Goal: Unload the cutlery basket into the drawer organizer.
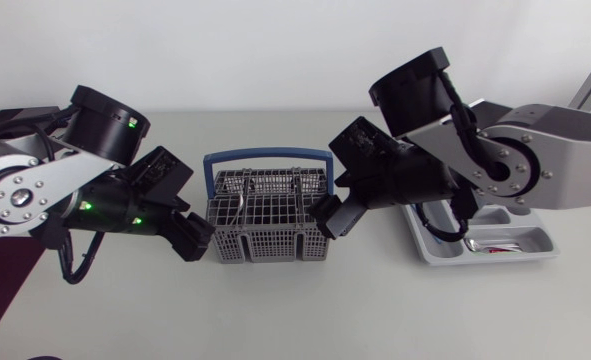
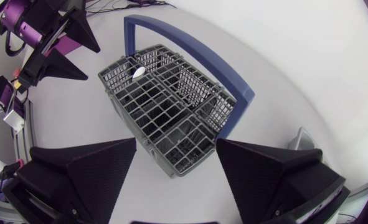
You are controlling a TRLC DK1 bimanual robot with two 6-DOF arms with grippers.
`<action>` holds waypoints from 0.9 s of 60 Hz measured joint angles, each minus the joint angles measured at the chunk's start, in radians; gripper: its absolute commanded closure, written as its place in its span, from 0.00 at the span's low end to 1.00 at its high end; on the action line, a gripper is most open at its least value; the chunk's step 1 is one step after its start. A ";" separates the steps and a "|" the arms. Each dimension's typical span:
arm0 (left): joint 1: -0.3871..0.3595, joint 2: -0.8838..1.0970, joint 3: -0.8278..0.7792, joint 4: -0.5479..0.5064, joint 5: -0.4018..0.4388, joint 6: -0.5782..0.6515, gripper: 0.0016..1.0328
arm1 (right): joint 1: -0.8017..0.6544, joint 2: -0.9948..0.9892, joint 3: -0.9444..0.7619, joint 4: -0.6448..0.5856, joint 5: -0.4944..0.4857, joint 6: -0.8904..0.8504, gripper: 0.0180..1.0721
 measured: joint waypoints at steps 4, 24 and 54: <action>-0.023 0.020 0.022 0.000 0.000 -0.029 0.06 | 0.000 0.000 0.000 0.000 0.002 0.001 0.12; -0.098 0.127 0.180 -0.036 -0.015 -0.159 0.07 | -0.008 -0.009 -0.027 0.001 0.005 0.005 0.12; -0.151 0.253 0.270 -0.095 0.021 -0.190 0.05 | -0.038 -0.031 -0.053 0.005 0.000 0.005 0.12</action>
